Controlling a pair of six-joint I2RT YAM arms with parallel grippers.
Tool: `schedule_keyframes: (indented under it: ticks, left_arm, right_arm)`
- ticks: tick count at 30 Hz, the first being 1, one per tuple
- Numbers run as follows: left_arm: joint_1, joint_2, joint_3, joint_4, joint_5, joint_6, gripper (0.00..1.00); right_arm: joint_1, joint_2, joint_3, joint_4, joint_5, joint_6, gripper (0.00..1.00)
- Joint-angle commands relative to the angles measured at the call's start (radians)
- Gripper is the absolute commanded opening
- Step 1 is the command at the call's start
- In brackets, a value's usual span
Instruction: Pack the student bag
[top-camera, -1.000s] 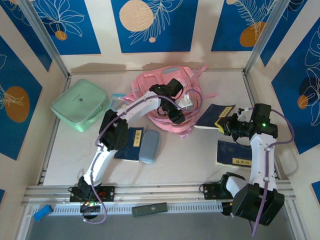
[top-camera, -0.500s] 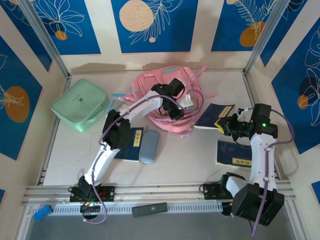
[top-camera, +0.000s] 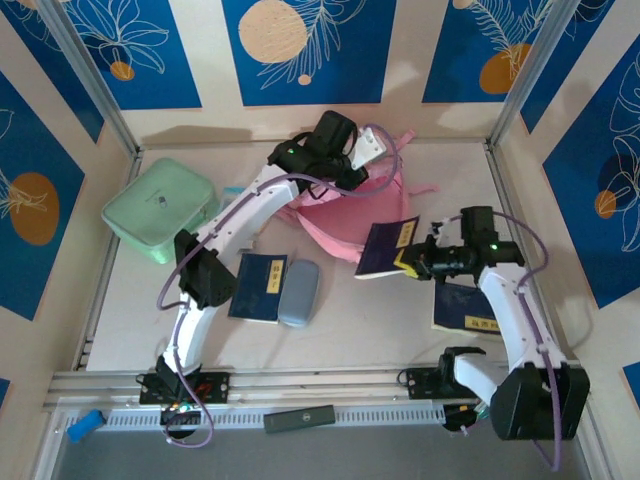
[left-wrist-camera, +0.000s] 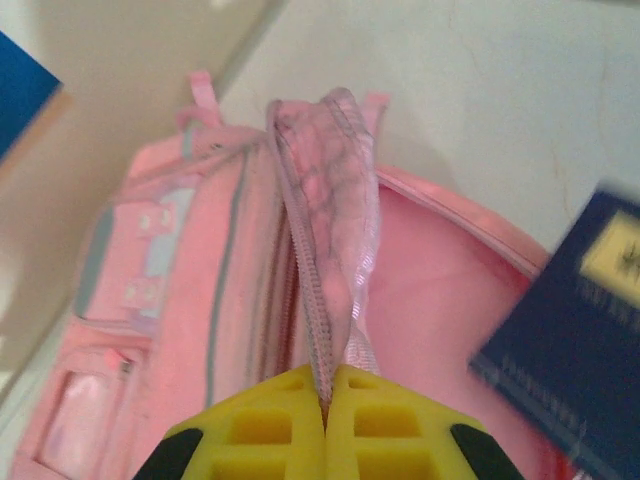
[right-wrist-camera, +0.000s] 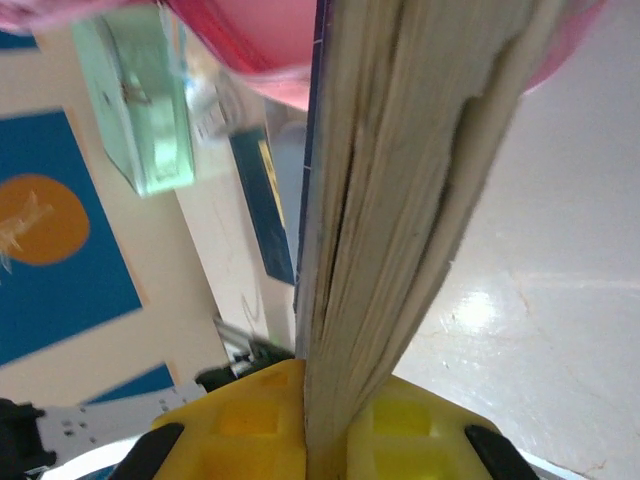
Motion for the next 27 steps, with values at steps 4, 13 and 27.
schedule_keyframes:
  ticks: [4, 13, 27]
  left_arm:
    - [-0.013, -0.075, 0.013, 0.071, 0.035, -0.026, 0.00]
    - [-0.030, -0.140, -0.095, 0.125, -0.001, -0.009, 0.00]
    - [-0.031, -0.163, -0.163, 0.207, -0.115, -0.023, 0.00]
  right_arm:
    - [0.116, 0.205, 0.104, 0.232, -0.038, -0.010, 0.00]
    - [0.163, 0.686, 0.456, 0.303, -0.074, -0.162, 0.00]
    - [0.062, 0.868, 0.588, 0.164, 0.231, -0.236, 0.56]
